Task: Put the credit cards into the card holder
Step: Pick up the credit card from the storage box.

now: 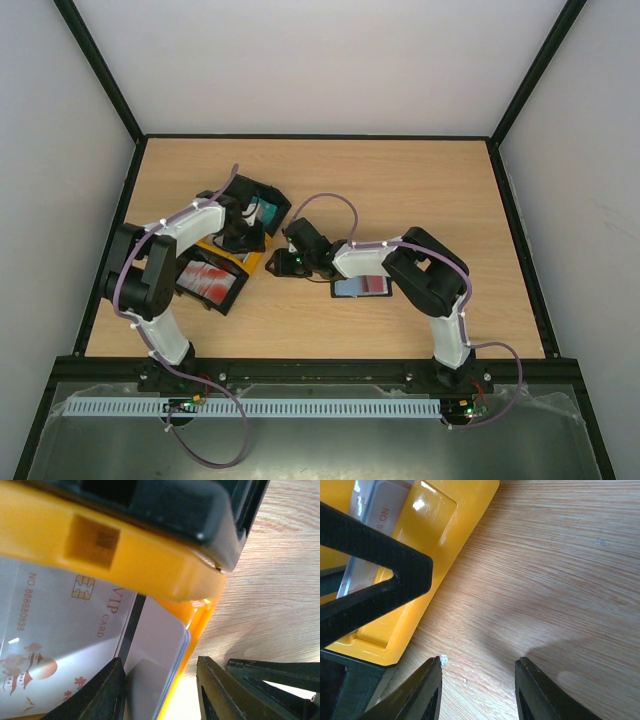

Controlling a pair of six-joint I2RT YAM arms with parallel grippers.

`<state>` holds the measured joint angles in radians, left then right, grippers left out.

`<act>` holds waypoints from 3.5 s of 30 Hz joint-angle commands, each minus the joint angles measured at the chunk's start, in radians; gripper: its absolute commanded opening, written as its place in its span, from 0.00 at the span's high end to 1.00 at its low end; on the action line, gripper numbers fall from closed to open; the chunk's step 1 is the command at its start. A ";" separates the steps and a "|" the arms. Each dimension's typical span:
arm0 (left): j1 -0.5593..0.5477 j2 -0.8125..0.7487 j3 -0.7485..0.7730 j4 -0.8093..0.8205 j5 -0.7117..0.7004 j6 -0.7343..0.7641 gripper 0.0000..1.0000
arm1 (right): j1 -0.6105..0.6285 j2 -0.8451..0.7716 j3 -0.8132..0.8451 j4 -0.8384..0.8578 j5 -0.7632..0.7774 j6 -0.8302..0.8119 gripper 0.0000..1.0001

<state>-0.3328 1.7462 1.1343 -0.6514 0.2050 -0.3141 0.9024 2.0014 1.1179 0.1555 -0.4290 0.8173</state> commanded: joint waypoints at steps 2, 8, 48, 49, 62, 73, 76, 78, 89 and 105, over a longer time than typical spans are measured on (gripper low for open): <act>-0.004 -0.025 0.027 -0.050 0.019 0.010 0.62 | 0.006 -0.008 -0.022 -0.033 0.029 0.006 0.60; -0.004 -0.035 0.030 -0.056 0.022 0.005 0.69 | 0.004 -0.007 -0.023 -0.034 0.029 0.005 0.60; -0.003 -0.139 -0.001 -0.106 0.012 0.024 0.92 | 0.004 0.007 0.004 -0.062 0.030 -0.013 0.60; -0.004 -0.143 0.003 -0.115 -0.001 0.025 0.92 | 0.005 0.004 0.005 -0.063 0.033 -0.011 0.60; -0.004 -0.277 0.041 -0.077 -0.158 -0.041 0.98 | -0.028 -0.176 0.039 -0.145 0.122 -0.043 0.56; -0.032 -0.557 -0.013 0.263 0.114 -0.188 0.98 | -0.154 -0.545 -0.129 -0.056 -0.038 0.011 0.47; -0.038 -0.602 -0.046 0.429 0.247 -0.312 0.98 | -0.160 -0.641 -0.181 0.063 -0.151 0.084 0.40; -0.047 -0.622 -0.070 0.555 0.324 -0.406 0.98 | -0.160 -0.703 -0.230 0.166 -0.192 0.136 0.37; -0.127 -0.640 -0.122 0.838 0.464 -0.615 0.96 | -0.160 -0.827 -0.280 0.424 -0.244 0.284 0.35; -0.147 -0.660 -0.156 0.879 0.513 -0.627 0.90 | -0.160 -0.857 -0.359 0.566 -0.126 0.388 0.98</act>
<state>-0.4774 1.1126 0.9806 0.2043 0.6895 -0.9497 0.7410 1.1664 0.7589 0.6445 -0.5861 1.1801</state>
